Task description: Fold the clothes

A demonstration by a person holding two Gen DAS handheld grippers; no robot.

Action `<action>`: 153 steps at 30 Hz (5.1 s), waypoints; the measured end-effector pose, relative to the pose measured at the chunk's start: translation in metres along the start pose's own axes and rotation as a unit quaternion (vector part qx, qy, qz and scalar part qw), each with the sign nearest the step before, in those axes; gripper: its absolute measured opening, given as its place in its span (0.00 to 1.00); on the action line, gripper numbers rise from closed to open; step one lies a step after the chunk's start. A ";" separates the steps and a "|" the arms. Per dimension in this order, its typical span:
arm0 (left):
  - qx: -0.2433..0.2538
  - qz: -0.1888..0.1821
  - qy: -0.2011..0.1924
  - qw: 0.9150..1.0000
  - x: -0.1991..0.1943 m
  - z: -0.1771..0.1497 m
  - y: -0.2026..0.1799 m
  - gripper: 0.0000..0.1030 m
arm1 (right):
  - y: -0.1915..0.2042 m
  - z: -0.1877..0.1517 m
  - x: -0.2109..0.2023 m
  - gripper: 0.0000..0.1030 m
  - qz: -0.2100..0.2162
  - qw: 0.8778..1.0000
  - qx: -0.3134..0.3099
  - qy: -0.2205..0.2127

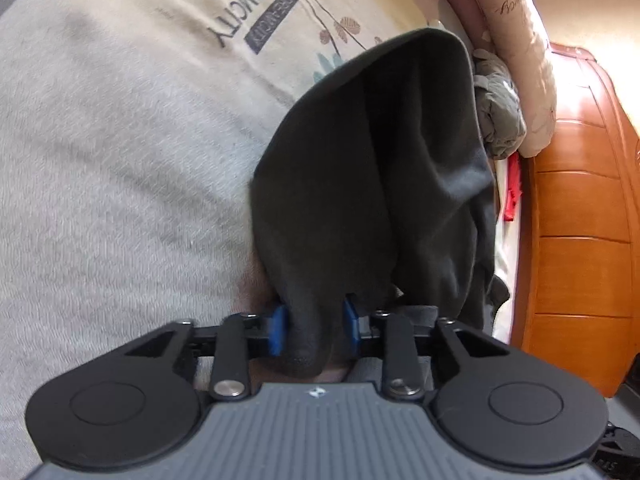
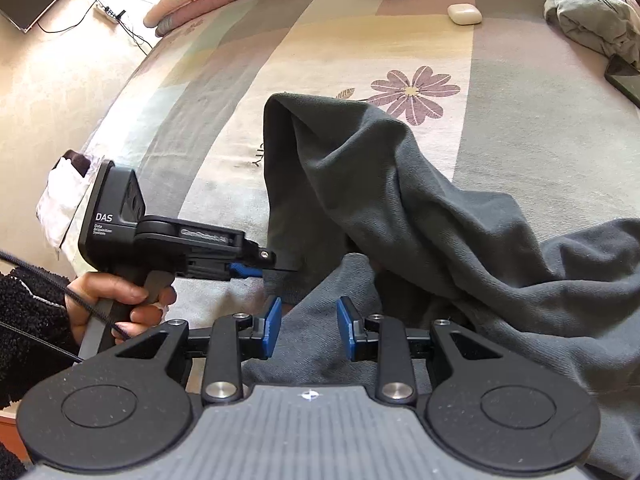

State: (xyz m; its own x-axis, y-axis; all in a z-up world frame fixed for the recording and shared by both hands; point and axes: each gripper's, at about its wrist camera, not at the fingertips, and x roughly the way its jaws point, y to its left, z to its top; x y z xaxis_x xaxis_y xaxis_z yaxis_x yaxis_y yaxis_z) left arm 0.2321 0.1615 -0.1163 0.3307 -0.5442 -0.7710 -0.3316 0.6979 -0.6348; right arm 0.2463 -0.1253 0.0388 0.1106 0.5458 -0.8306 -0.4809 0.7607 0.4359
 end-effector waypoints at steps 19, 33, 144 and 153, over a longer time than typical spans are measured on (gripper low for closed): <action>0.096 0.149 0.002 0.984 -0.090 0.077 0.036 0.01 | 0.003 0.013 0.011 0.34 -0.025 1.000 -0.010 0.006; 0.163 0.241 -0.006 0.957 -0.130 0.140 0.045 0.02 | 0.003 0.029 0.018 0.34 -0.038 0.999 -0.021 0.006; 0.383 0.180 0.005 0.906 0.014 0.051 -0.162 0.49 | -0.278 0.131 0.037 0.60 0.064 0.945 -0.114 0.300; 0.376 0.153 0.012 0.914 0.038 0.040 -0.195 0.49 | -0.269 0.148 0.084 0.67 0.194 0.897 -0.106 0.382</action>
State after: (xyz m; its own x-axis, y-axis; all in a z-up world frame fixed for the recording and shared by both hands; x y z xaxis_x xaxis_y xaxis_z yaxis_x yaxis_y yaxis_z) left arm 0.3445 0.0233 -0.0199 0.3026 -0.2732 -0.9131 0.2986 0.9370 -0.1813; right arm 0.5139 -0.2326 -0.0969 -0.6909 0.2937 -0.6606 -0.5178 0.4367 0.7357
